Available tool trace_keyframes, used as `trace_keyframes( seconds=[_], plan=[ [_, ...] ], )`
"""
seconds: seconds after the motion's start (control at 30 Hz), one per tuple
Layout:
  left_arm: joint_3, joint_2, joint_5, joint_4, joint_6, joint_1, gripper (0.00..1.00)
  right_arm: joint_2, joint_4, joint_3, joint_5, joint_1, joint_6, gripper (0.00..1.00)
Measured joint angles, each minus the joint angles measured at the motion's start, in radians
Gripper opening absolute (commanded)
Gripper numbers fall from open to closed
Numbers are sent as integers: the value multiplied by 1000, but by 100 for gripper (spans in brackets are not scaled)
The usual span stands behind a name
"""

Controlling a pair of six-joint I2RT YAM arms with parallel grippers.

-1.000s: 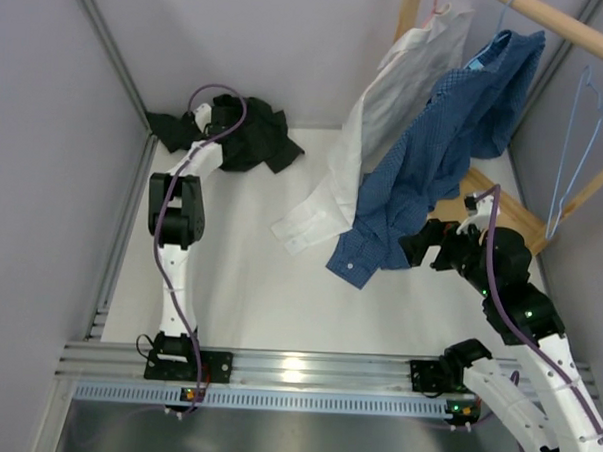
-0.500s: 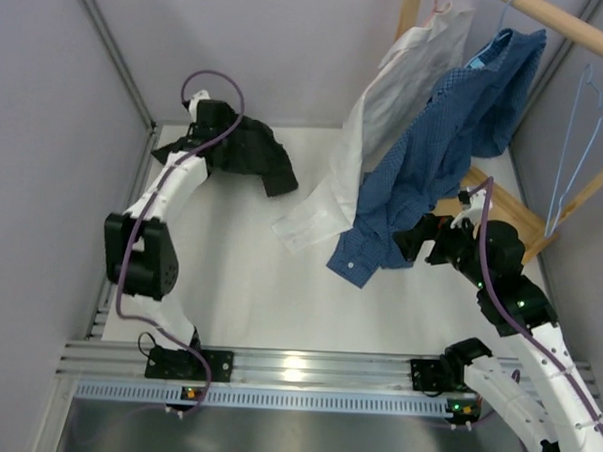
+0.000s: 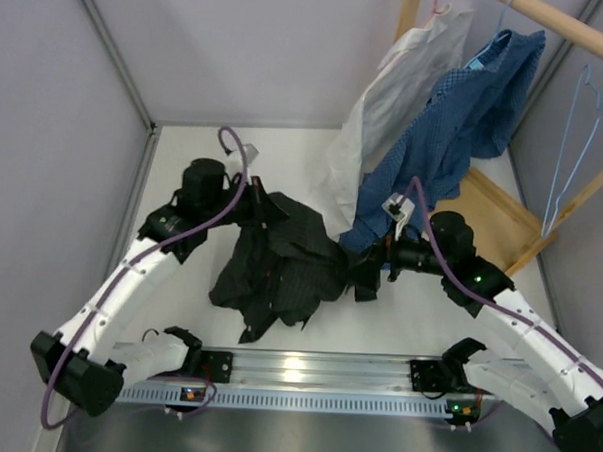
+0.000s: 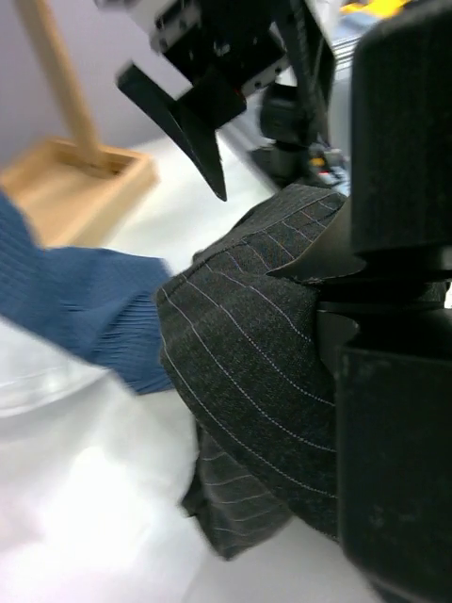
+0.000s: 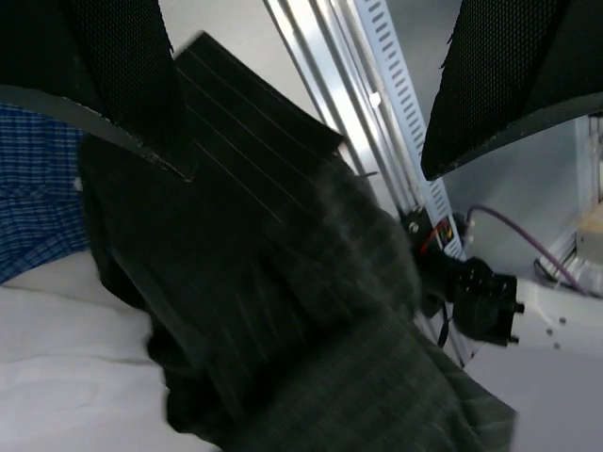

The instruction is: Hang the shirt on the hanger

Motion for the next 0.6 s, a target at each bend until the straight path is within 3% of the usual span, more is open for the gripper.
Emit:
trace_keyframes(
  seconds=[0.13,0.33,0.4,0.43,0.47,0.6],
  plan=[
    [-82,149,24,3,-30,-82,0,39,-6,-3,86,137,-16,99],
    [-164,285,16,11,-52,-85,1,37,-16,-25,256,166,-18,99],
    [-164,277,16,14,-53,-85,11,51,-17,-39,294,168,-16,97],
    [-163,266,12,14,-53,-85,21,66,-13,-47,306,169,-15,97],
    [-159,258,7,13,-49,-85,45,79,-10,-52,309,171,-14,97],
    [-104,236,-43,10,-47,-85,56,151,23,-85,308,198,-14,97]
  ],
)
